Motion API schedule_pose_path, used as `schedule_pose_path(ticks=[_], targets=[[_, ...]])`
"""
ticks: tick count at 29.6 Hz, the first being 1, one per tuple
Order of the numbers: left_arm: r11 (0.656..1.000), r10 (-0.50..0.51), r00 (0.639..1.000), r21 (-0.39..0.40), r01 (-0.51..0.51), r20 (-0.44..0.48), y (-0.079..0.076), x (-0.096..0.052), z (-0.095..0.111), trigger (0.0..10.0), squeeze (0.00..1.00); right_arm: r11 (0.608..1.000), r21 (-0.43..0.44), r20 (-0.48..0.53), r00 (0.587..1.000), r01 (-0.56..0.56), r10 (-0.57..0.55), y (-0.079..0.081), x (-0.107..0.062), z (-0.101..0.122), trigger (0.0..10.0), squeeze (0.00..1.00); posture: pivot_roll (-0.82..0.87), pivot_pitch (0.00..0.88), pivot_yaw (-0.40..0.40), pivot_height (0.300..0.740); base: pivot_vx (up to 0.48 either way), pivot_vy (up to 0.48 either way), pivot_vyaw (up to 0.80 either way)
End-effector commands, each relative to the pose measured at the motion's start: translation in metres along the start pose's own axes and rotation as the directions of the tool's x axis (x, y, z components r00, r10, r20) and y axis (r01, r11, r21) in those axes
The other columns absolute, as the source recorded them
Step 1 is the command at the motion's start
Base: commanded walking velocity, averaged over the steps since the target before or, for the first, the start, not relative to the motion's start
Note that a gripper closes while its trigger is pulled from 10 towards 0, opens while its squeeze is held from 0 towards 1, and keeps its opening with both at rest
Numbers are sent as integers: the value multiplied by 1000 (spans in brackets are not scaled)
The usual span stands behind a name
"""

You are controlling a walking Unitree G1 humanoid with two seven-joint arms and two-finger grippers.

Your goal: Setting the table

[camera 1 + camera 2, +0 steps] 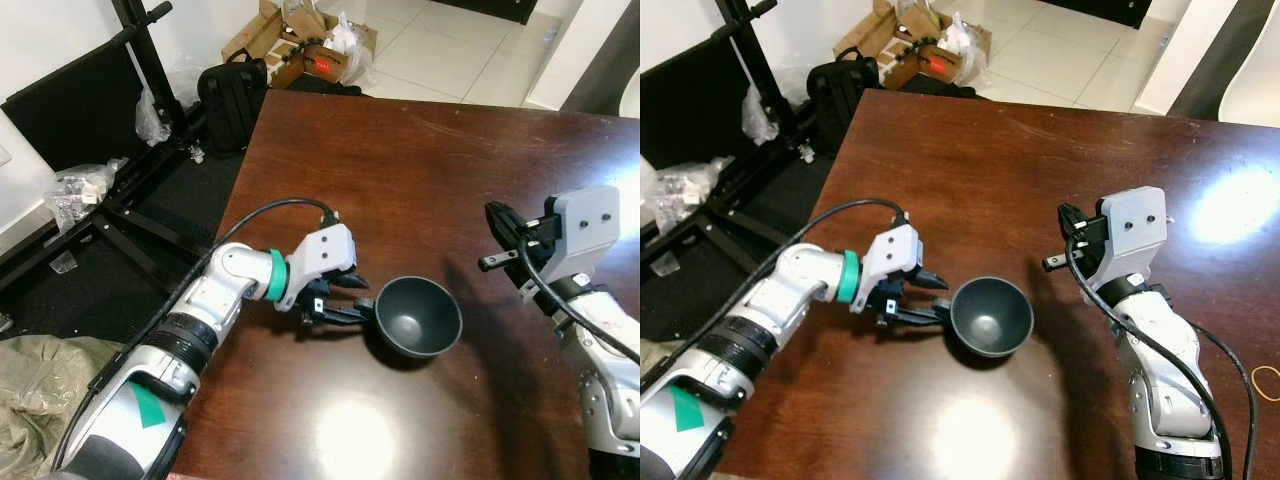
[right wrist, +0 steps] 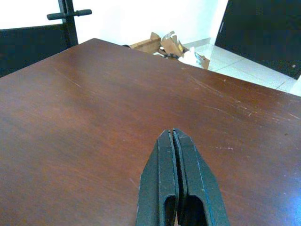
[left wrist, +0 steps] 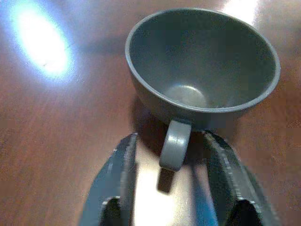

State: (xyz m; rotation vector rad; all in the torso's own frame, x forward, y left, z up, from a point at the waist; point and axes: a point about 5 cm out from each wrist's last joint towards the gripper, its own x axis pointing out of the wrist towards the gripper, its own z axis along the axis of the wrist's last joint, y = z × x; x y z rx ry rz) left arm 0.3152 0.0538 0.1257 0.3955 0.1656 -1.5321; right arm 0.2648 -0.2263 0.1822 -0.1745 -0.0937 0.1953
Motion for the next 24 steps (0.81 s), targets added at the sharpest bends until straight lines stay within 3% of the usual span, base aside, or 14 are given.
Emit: schedule_pose_path(ticks=[1,2,3,17,22,23,24], targets=[[1000,-10,1000,-15,10,-22,-4,1,-8,3333,0,1000,10,1,1000,-8,8,3,-1,1,10000,0,-111,35,86,740,0,0,0],[1000,-11,1000,-16,11,-21,-4,1,-8,1098,0,1000,11,0,1000,-8,8,3,-1,1,10000,0,-111,35,86,740,0,0,0],[1000,-13,1000,-17,13,-22,-5,1,-8,0,0,1000,12,0,1000,-8,8,3,-1,1,10000,0,-111,37,87,740,0,0,0],[1000,-15,1000,-23,15,-16,-6,1,-9,0,0,1000,16,-7,1000,-4,4,2,0,0,10000,0,-109,43,85,740,0,0,0],[999,14,1000,-29,-14,14,-5,-6,-6,0,0,1000,14,-3,1000,7,-7,2,-2,0,10000,0,-106,45,91,740,0,0,0],[996,79,997,-33,-78,20,0,-11,-4,10000,0,1000,12,6,1000,20,-20,2,-3,2,10000,0,-104,46,93,740,0,0,0],[996,79,997,-33,-78,20,0,-11,-4,10000,0,1000,12,6,1000,20,-20,2,-3,2,10000,0,-104,46,93,740,0,0,0]])
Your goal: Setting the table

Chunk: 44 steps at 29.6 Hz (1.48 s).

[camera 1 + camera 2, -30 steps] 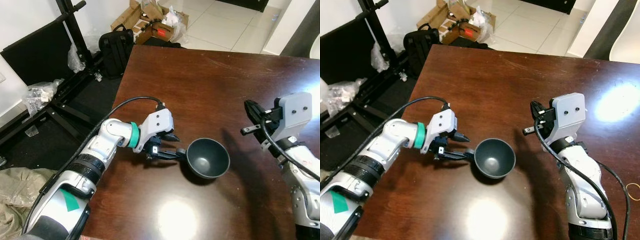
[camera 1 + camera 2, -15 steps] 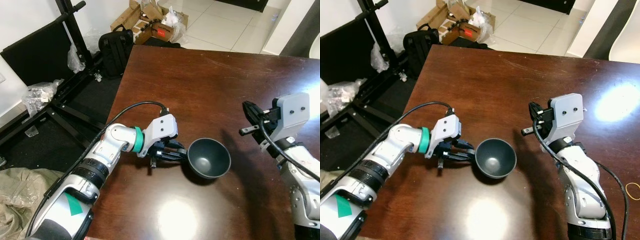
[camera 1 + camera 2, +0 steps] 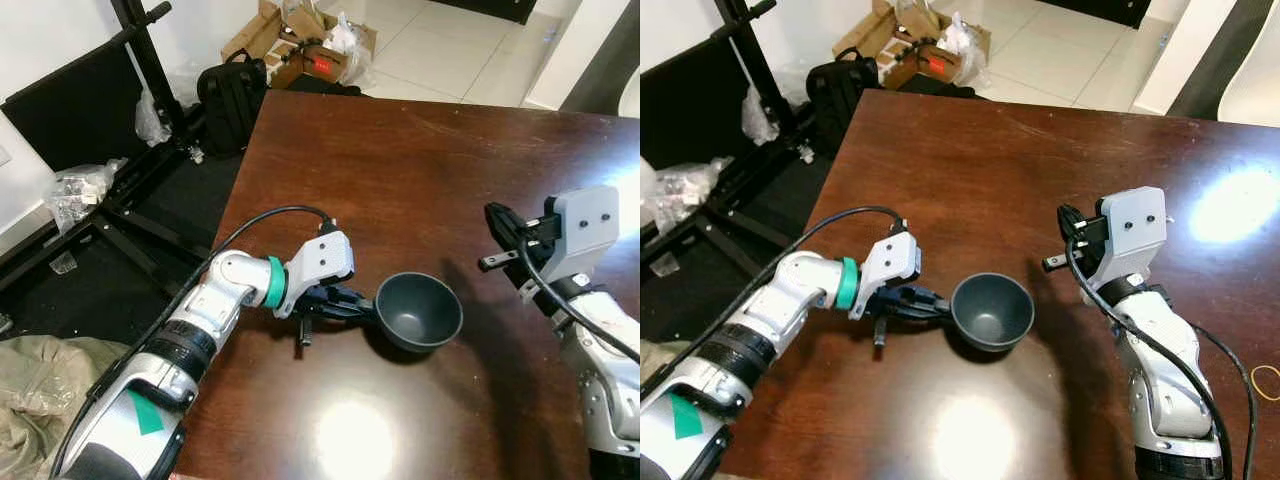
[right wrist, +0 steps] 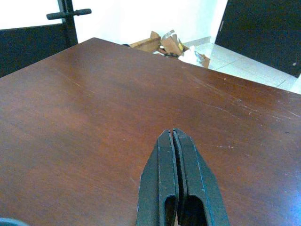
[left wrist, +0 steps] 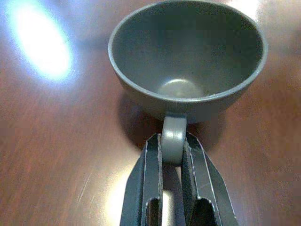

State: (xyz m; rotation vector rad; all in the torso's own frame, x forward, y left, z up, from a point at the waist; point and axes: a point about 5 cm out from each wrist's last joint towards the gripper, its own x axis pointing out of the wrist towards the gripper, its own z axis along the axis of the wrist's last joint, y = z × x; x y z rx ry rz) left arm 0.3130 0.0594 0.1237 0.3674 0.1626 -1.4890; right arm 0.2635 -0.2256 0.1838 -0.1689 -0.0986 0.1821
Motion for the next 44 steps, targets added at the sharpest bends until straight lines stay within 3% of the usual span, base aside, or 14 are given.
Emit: schedule_pose_path(ticks=[1,2,5,11,12,14,16,20,21,22,25,27,38,44], targets=[[997,82,997,-12,-82,11,7,-11,1,10000,0,1000,6,8,1000,15,-15,2,-3,1,10000,0,-102,47,93,740,0,0,0],[997,82,997,-12,-82,11,7,-11,1,10000,0,1000,6,8,1000,15,-15,2,-3,1,10000,0,-102,47,93,740,0,0,0],[965,262,965,-39,-261,23,21,-30,6,10000,0,997,-3,30,997,73,-72,0,-7,5,10000,0,-83,48,88,740,0,0,0],[905,424,906,-42,-424,0,30,-51,7,10000,0,988,6,43,987,153,-153,-1,-9,6,10000,0,-63,48,85,740,0,0,0],[884,466,885,-23,-466,-5,30,-60,7,10000,0,989,27,38,989,145,-146,5,-10,5,10000,0,-58,48,86,740,0,0,0],[884,466,885,-23,-466,-5,30,-60,7,10000,0,989,27,38,989,145,-146,5,-10,5,10000,0,-58,48,86,740,0,0,0],[838,546,838,15,-546,-20,28,-81,4,10000,0,993,76,22,995,94,-95,20,-13,1,10000,0,-56,42,72,740,0,0,0],[820,572,819,24,-572,-28,27,-88,3,10000,0,993,92,18,997,74,-76,26,-15,0,10000,0,-55,42,70,740,0,0,0],[800,599,800,26,-599,-29,24,-93,2,10000,0,991,125,11,999,49,-51,33,-17,-1,10000,0,-50,39,57,740,0,0,0],[767,642,767,9,-642,-12,22,-94,2,10000,0,988,155,-10,1000,10,-8,42,-20,-5,10000,0,-42,39,36,740,0,0,0],[742,670,742,-5,-670,0,21,-94,2,10000,0,984,176,-24,999,-17,21,47,-22,-8,10000,0,-42,39,36,740,0,0,0],[702,712,702,-39,-711,19,19,-91,5,10000,0,982,185,-35,998,-48,56,53,-25,-10,10000,0,-49,36,41,740,0,0,0],[679,734,679,-38,-733,25,18,-83,5,10000,0,980,197,-26,999,-18,24,56,-22,-10,10000,0,-63,21,53,740,0,0,0],[664,748,662,-55,-746,54,19,-70,13,10000,0,980,195,-26,999,38,-34,50,-20,-11,10000,0,-68,7,62,740,0,0,0]])
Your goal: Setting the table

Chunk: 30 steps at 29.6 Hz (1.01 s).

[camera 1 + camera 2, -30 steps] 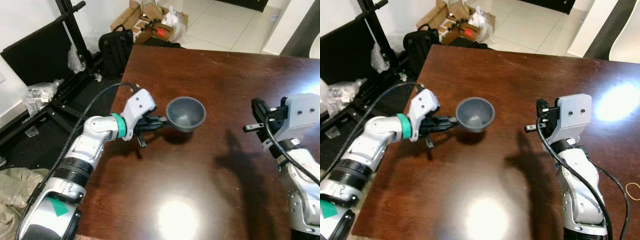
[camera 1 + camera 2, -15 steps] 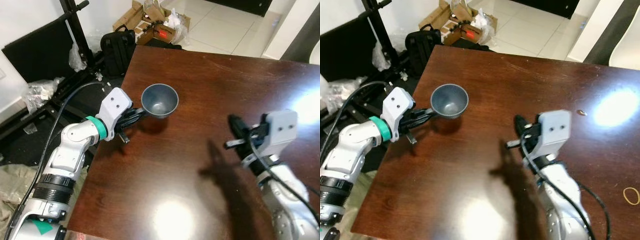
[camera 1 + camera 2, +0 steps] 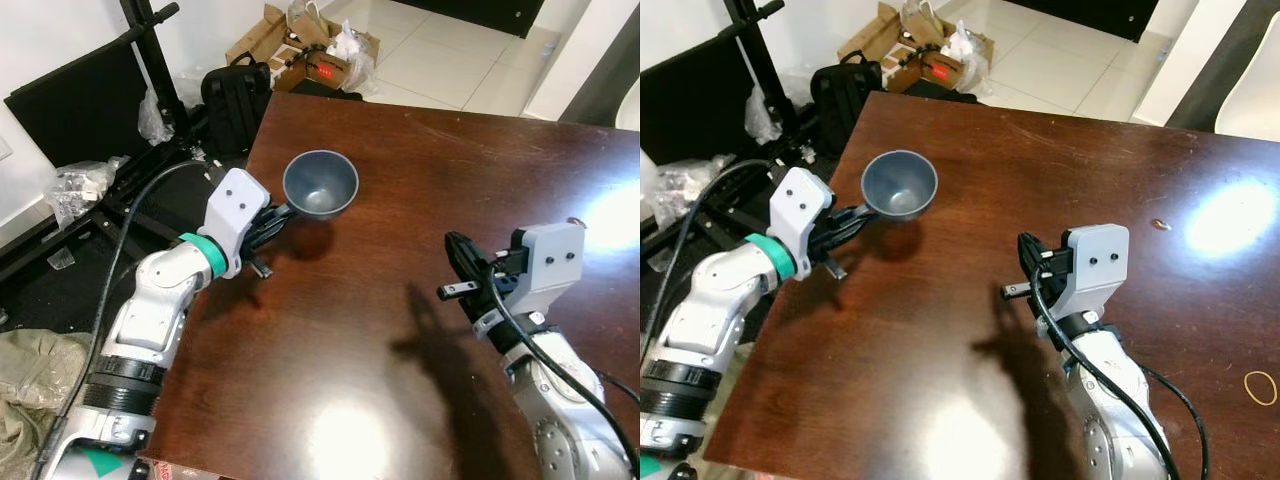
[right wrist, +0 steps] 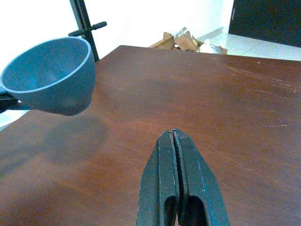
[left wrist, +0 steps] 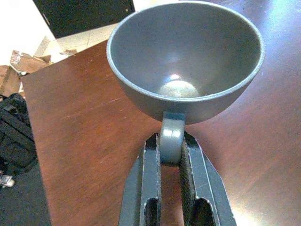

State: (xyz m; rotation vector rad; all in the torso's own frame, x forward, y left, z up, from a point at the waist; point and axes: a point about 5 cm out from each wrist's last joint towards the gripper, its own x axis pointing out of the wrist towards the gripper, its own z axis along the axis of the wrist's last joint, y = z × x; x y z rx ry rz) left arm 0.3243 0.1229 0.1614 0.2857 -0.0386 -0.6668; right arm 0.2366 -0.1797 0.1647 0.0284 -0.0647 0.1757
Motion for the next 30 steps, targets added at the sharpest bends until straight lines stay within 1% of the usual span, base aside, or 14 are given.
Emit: schedule_pose_path(ticks=[1,8,25,28,30], targets=[[1000,4,1000,15,-4,-4,-2,2,1,10000,0,1000,-5,-3,1000,29,-29,-4,0,-2,10000,0,-69,6,66,740,0,0,0],[1000,-1,1000,18,1,8,-4,4,3,10000,0,999,-4,-3,999,36,-36,-3,0,-4,10000,0,-68,0,71,740,0,0,0],[1000,-11,1000,20,11,7,-4,3,5,10000,0,999,2,-6,999,48,-48,-4,0,-6,10000,0,-63,8,77,740,-285,0,0],[1000,-10,1000,21,10,6,-4,3,5,10000,0,999,4,-6,999,49,-49,-3,0,-6,10000,0,-64,7,78,740,-249,0,0],[1000,-9,1000,20,9,6,-4,3,5,10000,0,999,5,-6,999,49,-49,-3,1,-6,10000,0,-63,7,78,740,0,0,0]])
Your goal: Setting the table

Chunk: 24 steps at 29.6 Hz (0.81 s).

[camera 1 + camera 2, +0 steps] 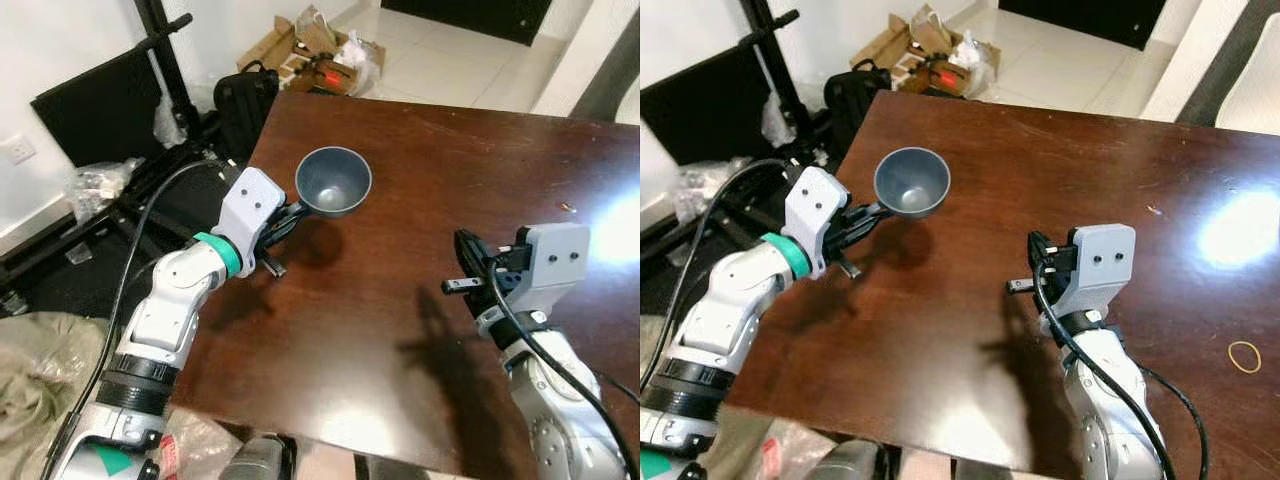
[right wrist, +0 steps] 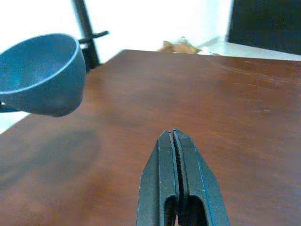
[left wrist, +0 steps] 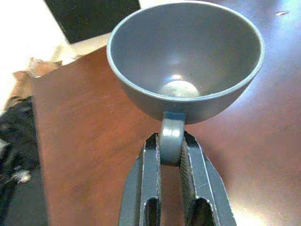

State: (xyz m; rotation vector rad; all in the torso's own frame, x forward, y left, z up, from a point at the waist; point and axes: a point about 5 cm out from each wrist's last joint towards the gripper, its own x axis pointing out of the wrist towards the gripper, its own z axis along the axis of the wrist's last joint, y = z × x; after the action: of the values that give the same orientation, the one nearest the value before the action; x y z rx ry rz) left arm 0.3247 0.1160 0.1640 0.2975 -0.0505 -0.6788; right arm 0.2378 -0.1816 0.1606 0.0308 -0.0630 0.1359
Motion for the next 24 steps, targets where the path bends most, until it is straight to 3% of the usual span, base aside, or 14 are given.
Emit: schedule_pose_path(ticks=[1,24], targets=[[1000,2,1000,5,-2,-3,1,-1,0,10000,0,1000,4,-5,1000,9,-9,-1,0,-2,10000,0,-63,7,78,740,0,0,0],[1000,-4,1000,2,4,-4,1,0,1,10000,0,1000,5,-4,1000,14,-14,-1,0,-3,10000,0,-64,10,82,740,0,0,0]])
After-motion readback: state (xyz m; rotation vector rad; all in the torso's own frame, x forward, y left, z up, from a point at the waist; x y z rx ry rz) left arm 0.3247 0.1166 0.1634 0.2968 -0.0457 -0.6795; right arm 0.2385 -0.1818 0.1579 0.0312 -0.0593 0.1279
